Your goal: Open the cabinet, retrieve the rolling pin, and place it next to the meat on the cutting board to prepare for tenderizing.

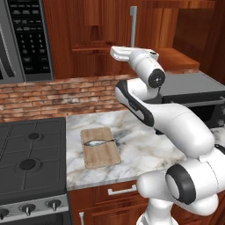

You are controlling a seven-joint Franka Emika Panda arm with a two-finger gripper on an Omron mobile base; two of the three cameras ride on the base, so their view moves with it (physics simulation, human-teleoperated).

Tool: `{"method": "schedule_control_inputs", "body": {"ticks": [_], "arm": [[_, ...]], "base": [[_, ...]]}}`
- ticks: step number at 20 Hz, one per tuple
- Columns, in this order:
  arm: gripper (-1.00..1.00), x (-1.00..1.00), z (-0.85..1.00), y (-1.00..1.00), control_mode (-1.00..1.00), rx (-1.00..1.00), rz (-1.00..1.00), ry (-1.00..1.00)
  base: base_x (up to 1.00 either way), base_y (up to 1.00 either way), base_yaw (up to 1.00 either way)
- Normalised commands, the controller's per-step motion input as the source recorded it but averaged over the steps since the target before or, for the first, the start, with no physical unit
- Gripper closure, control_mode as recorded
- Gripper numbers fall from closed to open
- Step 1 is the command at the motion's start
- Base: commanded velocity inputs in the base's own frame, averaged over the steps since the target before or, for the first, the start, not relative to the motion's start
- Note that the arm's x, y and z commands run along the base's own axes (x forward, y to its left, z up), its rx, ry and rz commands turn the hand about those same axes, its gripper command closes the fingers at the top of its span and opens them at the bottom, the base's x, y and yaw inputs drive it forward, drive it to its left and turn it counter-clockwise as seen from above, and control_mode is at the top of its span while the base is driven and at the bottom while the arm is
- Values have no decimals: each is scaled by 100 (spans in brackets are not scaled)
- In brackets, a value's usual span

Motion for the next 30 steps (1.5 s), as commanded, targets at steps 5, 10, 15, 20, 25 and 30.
{"method": "schedule_control_inputs", "body": {"ticks": [5, 10, 15, 20, 25, 30], "arm": [[100, 5, 0, 10, -100, 0, 1, 1], [100, 0, -1, -6, -100, 0, 3, 0], [100, -1, -2, -25, -100, 0, 3, -3], [100, 0, -6, -16, -100, 0, 0, -1], [100, 0, -8, 0, -100, -1, 0, 1], [100, 0, -7, 5, -100, -4, 0, 1]], "base": [[0, 0, 0], [0, 0, 0], [0, 0, 0], [0, 0, 0], [0, 0, 0], [0, 0, 0]]}}
